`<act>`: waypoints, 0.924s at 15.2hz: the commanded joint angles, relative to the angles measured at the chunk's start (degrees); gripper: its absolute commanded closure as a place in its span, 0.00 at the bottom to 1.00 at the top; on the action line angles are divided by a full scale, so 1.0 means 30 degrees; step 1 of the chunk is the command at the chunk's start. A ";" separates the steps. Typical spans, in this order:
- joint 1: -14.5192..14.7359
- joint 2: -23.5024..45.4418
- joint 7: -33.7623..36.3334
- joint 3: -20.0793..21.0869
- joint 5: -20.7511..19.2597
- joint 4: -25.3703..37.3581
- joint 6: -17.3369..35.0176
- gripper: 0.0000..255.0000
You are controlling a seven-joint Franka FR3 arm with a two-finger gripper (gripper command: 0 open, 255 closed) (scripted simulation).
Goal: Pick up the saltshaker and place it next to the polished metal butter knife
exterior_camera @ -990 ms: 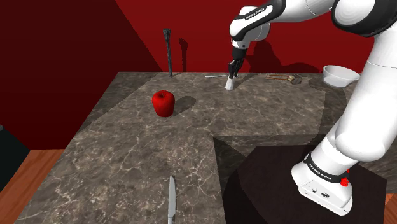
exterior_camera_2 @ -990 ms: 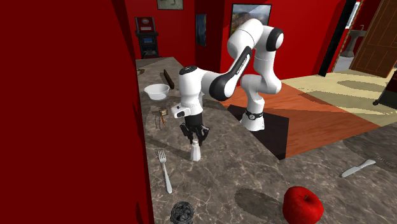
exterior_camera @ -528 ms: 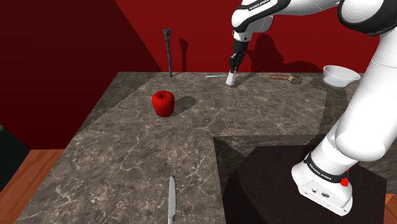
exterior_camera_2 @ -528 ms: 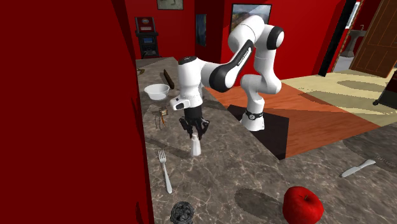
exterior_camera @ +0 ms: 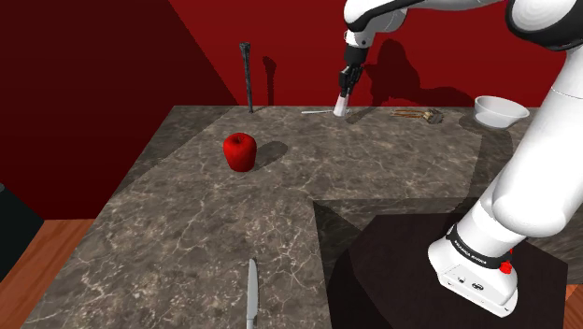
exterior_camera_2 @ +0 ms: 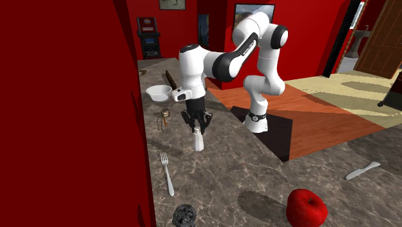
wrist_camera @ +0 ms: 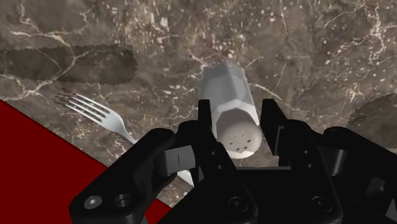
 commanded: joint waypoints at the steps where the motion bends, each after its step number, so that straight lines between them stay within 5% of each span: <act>1: 0.0015 -0.0066 0.0099 0.0002 -0.0050 0.0434 -0.0495 1.00; 14: -0.0026 -0.0434 0.0461 -0.0061 -0.0280 0.3314 -0.3705 1.00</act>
